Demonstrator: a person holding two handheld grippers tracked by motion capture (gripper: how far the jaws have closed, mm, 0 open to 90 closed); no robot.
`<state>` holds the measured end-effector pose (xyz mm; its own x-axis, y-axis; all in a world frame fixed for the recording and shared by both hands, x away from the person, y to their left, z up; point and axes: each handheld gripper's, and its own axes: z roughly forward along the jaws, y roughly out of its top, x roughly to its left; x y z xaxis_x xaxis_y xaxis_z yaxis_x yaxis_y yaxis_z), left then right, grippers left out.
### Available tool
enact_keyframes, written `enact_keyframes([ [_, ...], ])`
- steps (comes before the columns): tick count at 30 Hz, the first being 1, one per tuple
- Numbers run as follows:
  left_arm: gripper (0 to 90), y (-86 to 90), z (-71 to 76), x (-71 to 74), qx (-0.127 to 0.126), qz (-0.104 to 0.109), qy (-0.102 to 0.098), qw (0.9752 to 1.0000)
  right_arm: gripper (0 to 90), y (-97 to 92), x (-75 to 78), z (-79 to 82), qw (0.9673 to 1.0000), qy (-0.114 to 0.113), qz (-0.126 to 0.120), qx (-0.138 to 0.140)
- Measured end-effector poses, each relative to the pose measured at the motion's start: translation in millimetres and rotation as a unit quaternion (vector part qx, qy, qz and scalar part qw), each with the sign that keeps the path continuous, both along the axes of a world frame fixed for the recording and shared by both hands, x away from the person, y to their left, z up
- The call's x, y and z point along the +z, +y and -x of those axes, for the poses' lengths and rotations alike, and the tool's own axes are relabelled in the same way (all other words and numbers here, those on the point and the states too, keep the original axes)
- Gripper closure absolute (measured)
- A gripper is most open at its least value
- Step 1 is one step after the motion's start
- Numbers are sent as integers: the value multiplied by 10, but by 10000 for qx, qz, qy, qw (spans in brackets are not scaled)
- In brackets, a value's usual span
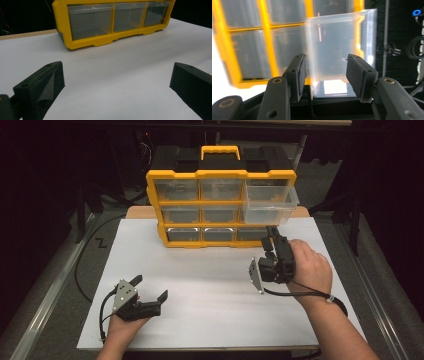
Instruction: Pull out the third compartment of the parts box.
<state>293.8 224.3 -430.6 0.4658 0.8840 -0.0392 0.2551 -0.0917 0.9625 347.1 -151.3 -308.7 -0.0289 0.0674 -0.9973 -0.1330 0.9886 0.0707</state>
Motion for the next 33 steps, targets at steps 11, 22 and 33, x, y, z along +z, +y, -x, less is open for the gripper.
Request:
enact_keyframes([
  [11,5,5,-6,-3,4,-23,0,10000,477,-78,-707,80,9984,543,160,0],
  [22,5,1,-4,-6,-20,-16,3,10000,424,-285,-1192,186,9941,1049,156,-233],
  [33,5,-19,-11,-13,45,-69,32,10000,332,-529,-1131,226,9941,1031,152,-292],
])
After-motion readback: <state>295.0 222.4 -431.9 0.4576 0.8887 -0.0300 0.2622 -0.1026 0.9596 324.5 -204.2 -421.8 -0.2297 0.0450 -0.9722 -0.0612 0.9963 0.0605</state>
